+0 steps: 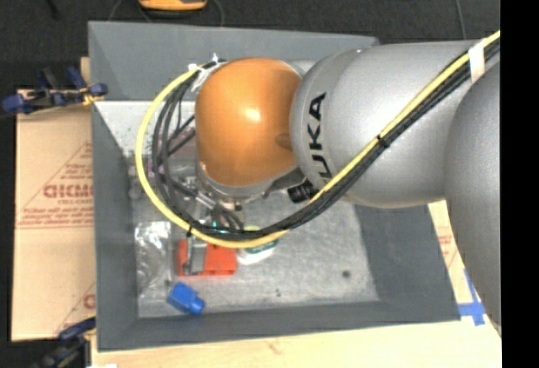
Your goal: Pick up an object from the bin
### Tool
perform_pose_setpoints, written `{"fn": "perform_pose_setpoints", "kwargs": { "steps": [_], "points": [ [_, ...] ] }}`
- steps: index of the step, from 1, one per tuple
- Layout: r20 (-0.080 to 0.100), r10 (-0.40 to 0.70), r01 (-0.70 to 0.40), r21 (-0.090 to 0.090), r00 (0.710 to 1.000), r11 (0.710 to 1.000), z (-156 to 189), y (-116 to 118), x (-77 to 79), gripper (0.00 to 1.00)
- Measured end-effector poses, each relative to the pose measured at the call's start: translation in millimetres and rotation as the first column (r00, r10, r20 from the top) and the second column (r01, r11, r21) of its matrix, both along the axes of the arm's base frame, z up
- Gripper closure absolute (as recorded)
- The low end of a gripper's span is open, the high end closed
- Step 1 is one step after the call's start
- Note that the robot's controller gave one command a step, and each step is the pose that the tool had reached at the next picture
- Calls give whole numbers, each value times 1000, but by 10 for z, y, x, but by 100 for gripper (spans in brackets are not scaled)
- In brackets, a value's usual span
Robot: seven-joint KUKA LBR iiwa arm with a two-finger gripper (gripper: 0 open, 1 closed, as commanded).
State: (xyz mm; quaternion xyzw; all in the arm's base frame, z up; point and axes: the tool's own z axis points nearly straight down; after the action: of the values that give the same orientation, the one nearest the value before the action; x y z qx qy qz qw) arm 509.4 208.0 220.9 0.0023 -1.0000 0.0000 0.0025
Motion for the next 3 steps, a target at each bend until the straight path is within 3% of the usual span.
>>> {"fn": "perform_pose_setpoints", "kwargs": {
  "steps": [1, 2, 3],
  "points": [
    [10, 102, -102, 1, 995, 995, 84, 258, -62, 0],
    [-2, 133, -133, -3, 991, 991, -1112, -452, -305, 0],
    [16, 88, -88, 5, 996, 996, -1496, -689, -48, 0]
  ]
}}
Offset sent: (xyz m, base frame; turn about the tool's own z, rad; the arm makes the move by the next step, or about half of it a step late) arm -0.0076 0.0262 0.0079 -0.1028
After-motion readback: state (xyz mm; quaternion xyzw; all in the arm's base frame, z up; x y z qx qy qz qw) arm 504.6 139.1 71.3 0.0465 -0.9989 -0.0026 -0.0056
